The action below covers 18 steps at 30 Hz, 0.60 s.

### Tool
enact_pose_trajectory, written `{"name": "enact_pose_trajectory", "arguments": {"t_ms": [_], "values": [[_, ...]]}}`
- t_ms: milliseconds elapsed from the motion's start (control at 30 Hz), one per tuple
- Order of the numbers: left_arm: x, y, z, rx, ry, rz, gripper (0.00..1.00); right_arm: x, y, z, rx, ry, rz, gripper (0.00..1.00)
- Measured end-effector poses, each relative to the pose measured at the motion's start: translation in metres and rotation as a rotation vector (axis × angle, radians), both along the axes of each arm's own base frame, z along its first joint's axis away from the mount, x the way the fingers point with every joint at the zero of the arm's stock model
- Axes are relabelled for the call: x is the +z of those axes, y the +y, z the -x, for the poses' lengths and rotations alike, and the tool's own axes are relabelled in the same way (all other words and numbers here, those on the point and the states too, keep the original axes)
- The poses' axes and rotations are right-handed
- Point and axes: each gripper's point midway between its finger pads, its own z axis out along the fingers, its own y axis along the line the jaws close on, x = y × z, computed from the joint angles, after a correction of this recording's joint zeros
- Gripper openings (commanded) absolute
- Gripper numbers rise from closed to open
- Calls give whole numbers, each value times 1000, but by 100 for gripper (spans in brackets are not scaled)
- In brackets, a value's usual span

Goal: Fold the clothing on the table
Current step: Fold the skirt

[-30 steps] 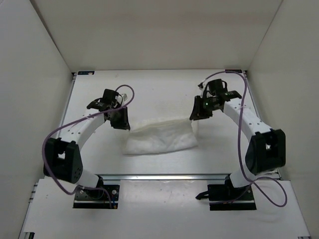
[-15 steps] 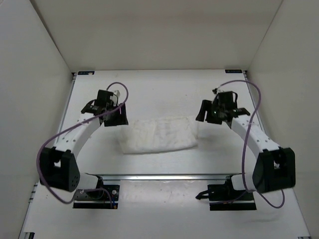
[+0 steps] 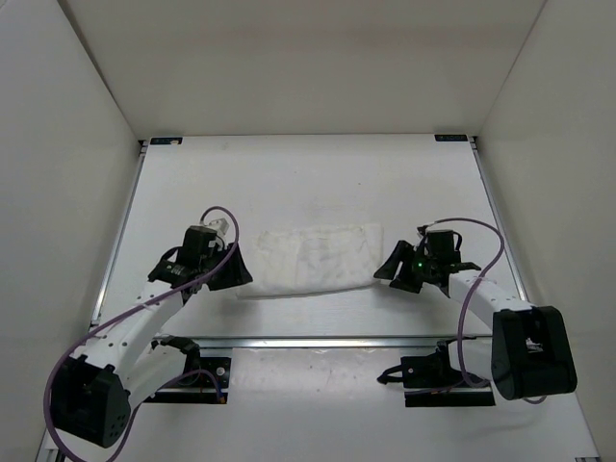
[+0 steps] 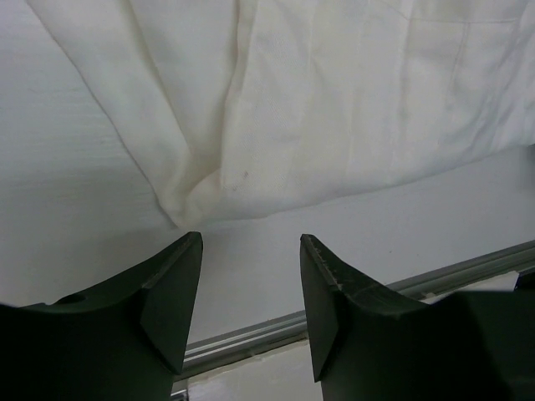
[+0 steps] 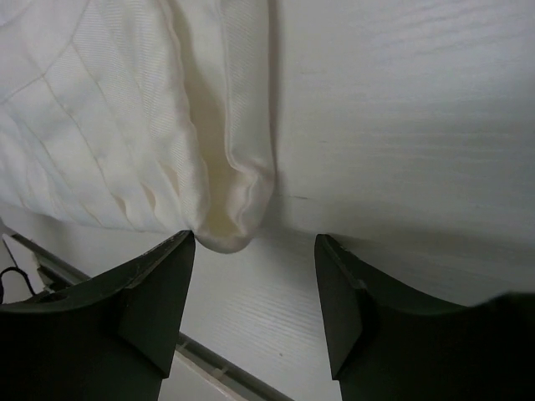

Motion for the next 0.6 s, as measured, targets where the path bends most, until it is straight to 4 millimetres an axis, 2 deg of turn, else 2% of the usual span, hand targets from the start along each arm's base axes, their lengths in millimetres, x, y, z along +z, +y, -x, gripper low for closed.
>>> {"name": "enact_pose_trajectory", "arguments": {"t_ms": [133,233,300,333,400,600], "values": [[-12,-8,9,-3,25,22,61,1,11,-9,11,-15,-58,50],[-21,-9,13,10,44,31,61,-3,17,-12,16,-18,-86,29],[-26,-8,16,20,49,34,61,-8,19,-12,16,-7,-97,7],[-28,-8,17,26,53,35,62,-9,20,-12,17,-5,-101,0],[-33,-6,20,35,66,33,68,-11,22,-11,18,2,-113,0],[-42,-2,23,69,70,23,72,-9,27,-12,33,-7,-112,0]]}}
